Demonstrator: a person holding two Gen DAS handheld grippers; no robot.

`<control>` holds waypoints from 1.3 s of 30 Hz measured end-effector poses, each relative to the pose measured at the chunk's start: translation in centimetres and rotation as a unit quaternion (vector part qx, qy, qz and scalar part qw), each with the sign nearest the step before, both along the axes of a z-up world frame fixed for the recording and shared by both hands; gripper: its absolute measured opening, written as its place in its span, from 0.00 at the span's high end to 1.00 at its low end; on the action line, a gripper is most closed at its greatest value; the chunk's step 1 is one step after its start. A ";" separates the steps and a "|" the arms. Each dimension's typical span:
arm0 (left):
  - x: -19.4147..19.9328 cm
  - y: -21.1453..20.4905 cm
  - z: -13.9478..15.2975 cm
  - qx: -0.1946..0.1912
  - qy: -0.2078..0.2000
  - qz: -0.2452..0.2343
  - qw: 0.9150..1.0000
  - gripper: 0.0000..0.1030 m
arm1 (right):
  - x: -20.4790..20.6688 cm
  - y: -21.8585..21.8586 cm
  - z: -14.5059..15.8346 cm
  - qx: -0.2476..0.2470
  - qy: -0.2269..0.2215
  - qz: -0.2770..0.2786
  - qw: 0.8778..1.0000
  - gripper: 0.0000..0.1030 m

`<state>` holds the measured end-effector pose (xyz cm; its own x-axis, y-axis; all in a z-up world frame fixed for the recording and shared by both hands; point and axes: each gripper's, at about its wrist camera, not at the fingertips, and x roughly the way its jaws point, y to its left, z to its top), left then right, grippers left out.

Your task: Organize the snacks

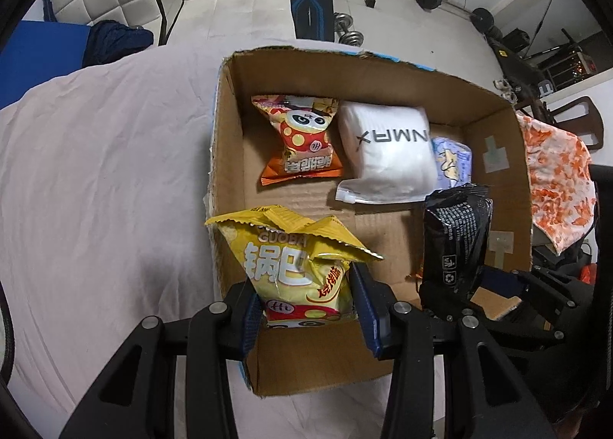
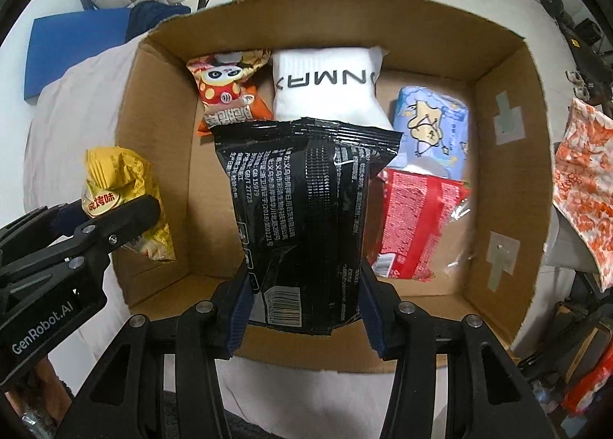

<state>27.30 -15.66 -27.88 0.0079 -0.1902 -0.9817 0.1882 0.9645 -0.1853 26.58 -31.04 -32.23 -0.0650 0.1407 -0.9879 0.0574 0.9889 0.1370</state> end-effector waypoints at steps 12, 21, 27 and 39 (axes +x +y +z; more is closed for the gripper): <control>0.1 -0.4 -2.6 0.018 0.036 0.006 0.999 0.60 | 1.1 0.8 -2.5 -0.002 0.026 0.012 1.000 0.42; -0.5 -0.3 -1.3 0.026 0.014 0.007 1.000 0.54 | 0.4 -0.4 -1.9 -0.004 0.015 -0.001 1.000 0.36; -1.4 -0.5 1.1 0.030 -0.017 0.006 0.999 0.53 | -1.0 -1.5 -0.6 -0.014 0.000 -0.007 1.000 0.32; -4.1 -0.8 5.3 0.044 -0.088 0.033 0.995 0.09 | -3.9 -4.4 2.8 -0.034 -0.054 -0.022 0.998 0.01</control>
